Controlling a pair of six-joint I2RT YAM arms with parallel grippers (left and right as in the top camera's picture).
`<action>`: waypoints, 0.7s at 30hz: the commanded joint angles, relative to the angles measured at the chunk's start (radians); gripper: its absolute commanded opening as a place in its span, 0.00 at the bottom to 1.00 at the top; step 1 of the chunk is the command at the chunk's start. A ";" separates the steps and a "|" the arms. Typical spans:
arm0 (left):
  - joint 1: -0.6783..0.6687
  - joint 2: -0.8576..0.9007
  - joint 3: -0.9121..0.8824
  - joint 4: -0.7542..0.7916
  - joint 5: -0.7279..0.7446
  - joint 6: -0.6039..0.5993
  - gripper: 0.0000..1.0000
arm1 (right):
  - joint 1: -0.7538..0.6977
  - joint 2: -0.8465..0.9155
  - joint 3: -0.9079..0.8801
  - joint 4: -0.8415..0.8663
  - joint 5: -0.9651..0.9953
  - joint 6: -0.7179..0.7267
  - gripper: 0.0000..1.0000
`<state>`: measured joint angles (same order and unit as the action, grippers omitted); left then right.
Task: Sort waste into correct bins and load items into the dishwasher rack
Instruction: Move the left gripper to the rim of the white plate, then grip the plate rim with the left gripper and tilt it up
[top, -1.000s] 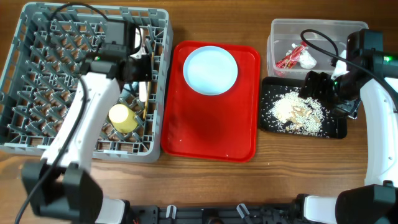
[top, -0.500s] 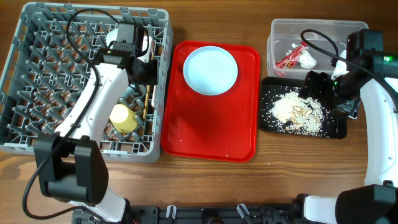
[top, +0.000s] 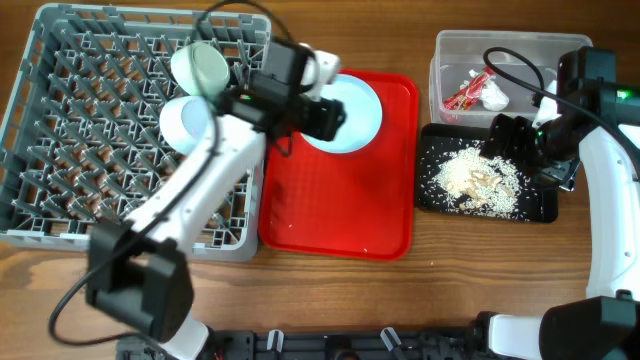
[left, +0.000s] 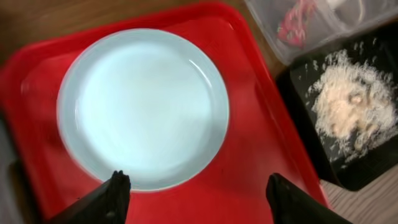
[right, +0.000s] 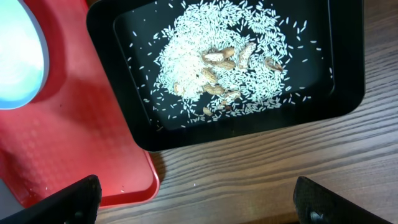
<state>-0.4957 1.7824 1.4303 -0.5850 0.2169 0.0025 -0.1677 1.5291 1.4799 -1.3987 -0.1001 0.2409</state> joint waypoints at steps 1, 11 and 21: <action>-0.108 0.116 0.009 0.045 -0.134 0.111 0.72 | -0.003 -0.015 0.020 -0.001 -0.004 -0.005 1.00; -0.198 0.282 0.009 0.113 -0.303 0.152 0.70 | -0.003 -0.015 0.020 -0.001 -0.005 -0.006 1.00; -0.210 0.359 0.009 0.076 -0.328 0.151 0.31 | -0.003 -0.015 0.020 -0.001 -0.005 -0.006 1.00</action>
<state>-0.6949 2.1117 1.4345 -0.4873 -0.0864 0.1474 -0.1677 1.5291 1.4803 -1.3987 -0.1001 0.2409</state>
